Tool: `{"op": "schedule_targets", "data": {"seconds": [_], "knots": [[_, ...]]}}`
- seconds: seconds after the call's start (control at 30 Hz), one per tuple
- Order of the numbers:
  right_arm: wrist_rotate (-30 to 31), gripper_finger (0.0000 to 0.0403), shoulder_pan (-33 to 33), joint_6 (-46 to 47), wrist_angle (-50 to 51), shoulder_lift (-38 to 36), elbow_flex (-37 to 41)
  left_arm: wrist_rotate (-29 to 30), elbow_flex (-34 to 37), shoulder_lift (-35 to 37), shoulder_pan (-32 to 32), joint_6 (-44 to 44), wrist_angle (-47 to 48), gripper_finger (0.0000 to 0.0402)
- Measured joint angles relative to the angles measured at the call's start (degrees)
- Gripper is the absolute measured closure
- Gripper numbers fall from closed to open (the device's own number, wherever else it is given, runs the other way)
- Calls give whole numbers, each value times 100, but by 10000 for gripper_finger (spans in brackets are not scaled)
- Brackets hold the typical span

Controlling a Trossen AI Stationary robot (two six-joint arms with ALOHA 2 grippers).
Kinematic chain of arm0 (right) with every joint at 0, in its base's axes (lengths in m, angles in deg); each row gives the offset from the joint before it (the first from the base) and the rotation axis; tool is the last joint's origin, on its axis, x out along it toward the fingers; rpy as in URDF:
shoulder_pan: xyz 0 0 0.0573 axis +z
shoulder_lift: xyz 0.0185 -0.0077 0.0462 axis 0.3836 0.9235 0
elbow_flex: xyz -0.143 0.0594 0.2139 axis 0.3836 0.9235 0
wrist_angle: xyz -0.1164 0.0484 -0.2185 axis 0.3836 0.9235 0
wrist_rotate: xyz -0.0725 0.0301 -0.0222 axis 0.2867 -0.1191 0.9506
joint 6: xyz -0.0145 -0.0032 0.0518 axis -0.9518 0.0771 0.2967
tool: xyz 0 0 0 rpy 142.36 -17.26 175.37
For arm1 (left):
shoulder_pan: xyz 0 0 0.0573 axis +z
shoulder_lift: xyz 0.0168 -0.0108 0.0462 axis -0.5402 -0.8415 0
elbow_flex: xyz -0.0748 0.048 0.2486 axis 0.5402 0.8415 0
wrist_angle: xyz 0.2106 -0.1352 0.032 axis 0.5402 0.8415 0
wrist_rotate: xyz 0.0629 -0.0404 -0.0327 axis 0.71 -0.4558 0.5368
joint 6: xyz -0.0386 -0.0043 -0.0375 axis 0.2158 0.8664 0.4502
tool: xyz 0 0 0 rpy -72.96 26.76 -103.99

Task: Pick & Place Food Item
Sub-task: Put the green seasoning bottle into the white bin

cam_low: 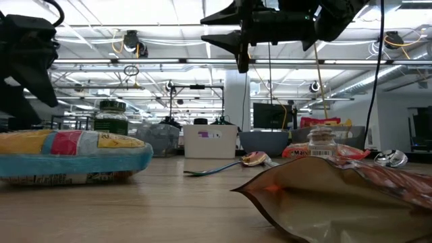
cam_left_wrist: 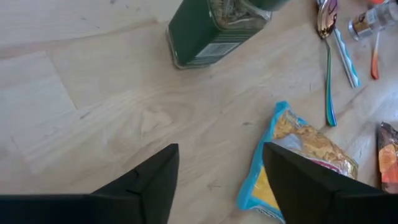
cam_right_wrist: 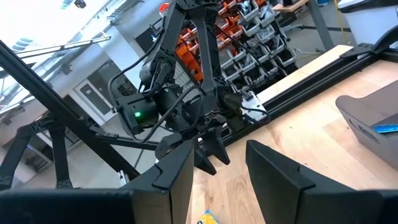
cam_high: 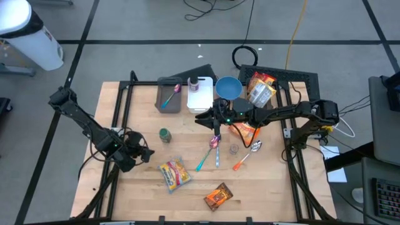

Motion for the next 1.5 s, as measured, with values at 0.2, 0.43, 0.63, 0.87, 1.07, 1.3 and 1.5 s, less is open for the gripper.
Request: {"op": "schedule_targets", "data": {"seconds": [0.2, 0.43, 0.63, 0.87, 1.07, 1.3, 1.5], "knots": [[2, 263, 2, -2, 2, 0, 0, 186, 0, 0, 56, -293, 10, 98], [-1, 263, 2, -1, 0, 0, 0, 475, 0, 0, 291, -1326, 60, 56], [-1, 263, 2, -2, 2, 0, 0, 685, 0, 0, 473, -1881, 91, 52], [-1, 263, 2, -56, 4, 0, 0, 878, 0, -3, 762, -2225, -170, 52], [-1, 263, 2, -127, 22, 0, 0, 1078, 0, -7, 1025, -2905, -363, 52], [-1, 263, 2, -189, 30, 0, 0, 1100, 17, -7, 1379, -3331, -601, 52], [1, 263, 0, -265, 43, 0, 0, 774, 301, -279, 1626, -3827, -1710, 52]]}}
